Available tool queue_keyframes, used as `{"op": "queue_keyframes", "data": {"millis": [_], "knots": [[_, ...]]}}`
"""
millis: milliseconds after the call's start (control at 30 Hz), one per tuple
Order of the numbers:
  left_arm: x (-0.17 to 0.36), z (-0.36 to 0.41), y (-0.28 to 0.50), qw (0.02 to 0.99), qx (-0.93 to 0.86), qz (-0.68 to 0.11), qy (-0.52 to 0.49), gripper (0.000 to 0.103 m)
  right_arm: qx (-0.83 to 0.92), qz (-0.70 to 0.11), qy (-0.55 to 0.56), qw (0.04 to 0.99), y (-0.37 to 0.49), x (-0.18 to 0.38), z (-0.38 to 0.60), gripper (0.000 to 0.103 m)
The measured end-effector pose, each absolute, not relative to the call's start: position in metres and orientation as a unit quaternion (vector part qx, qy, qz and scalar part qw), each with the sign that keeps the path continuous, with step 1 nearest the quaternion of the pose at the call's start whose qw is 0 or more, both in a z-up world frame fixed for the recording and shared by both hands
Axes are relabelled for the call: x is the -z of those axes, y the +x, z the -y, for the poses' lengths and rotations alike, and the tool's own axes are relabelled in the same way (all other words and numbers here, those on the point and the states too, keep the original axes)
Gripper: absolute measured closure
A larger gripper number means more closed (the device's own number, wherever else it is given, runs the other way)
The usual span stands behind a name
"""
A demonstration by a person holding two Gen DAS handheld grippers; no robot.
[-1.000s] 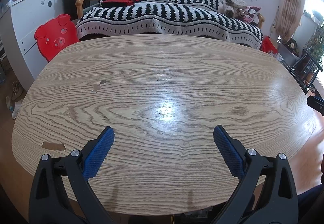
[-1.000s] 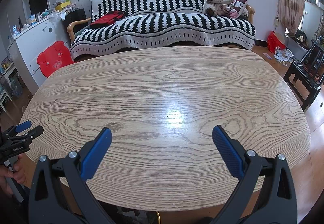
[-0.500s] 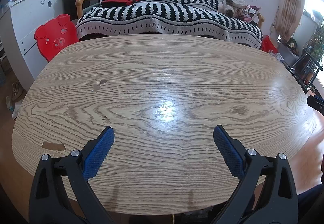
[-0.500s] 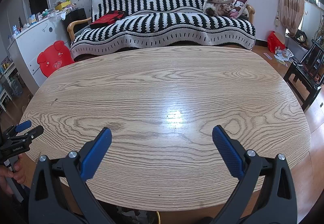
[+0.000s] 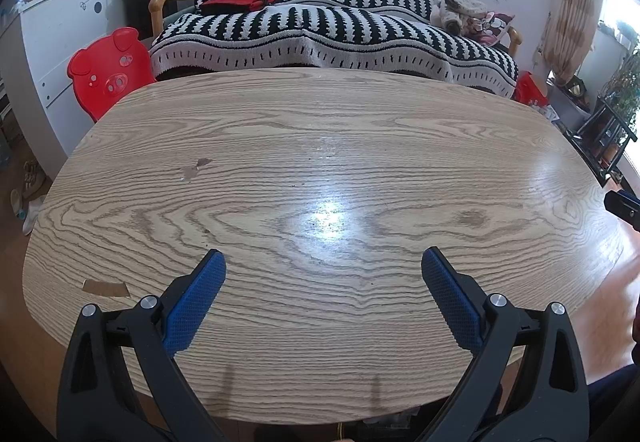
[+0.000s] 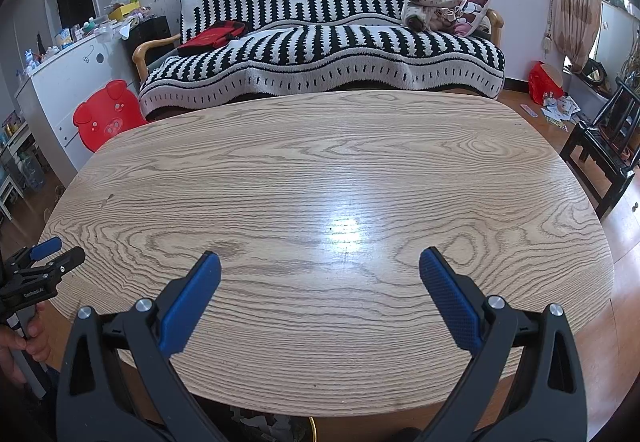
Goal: Collect trash
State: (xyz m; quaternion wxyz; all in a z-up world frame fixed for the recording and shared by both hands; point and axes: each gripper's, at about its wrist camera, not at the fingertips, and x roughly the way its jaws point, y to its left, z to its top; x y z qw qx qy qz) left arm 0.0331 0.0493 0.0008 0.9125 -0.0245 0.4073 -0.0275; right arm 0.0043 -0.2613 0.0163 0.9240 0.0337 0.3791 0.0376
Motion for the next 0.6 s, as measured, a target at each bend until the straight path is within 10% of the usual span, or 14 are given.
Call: {"op": "queue_keyframes", "data": {"millis": [600], "knots": [[0.0009,-0.0472,0.0342,0.912,0.021,-0.41,-0.017,0.008,-0.039,-0.381,0.035,0.923,0.0022,-0.0127,0.2584,0.007]]}}
